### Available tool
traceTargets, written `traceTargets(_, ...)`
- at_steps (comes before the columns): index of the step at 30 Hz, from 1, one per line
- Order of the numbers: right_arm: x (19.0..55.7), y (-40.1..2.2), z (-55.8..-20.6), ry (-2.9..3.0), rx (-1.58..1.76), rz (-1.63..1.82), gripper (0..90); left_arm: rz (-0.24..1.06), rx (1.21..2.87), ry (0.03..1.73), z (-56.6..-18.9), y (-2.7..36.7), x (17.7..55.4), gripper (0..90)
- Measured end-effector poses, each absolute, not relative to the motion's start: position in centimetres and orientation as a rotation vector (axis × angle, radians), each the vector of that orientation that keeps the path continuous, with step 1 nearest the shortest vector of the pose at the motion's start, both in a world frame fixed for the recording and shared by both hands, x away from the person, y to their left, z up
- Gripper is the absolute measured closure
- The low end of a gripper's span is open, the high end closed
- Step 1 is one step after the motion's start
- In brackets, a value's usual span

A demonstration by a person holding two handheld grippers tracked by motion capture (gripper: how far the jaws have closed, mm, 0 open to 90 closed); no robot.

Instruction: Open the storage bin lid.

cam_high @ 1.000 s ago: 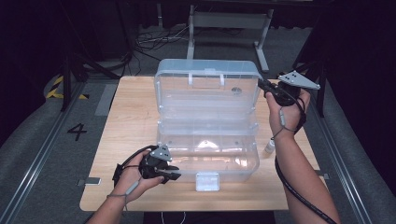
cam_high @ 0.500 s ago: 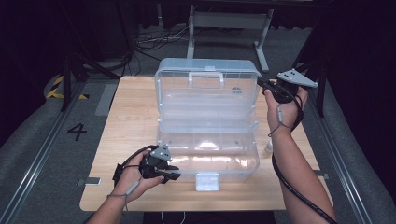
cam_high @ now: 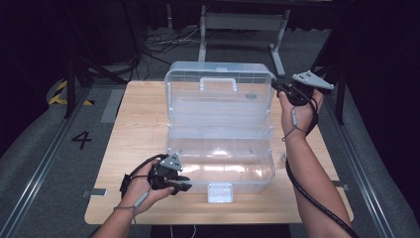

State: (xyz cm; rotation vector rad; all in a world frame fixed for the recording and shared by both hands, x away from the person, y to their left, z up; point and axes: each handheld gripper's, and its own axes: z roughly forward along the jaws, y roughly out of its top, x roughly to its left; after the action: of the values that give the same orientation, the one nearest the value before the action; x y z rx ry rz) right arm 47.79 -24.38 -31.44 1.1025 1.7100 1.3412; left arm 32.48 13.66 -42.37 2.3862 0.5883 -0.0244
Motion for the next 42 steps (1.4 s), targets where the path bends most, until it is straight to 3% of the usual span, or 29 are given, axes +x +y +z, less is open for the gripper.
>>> traceTargets(42, 52.1, -24.5, -33.0, 1.740, 1.144, 1.367, 85.7, -0.034, 2.388, 0.593, -42.3, 13.7, 32.6, 73.8)
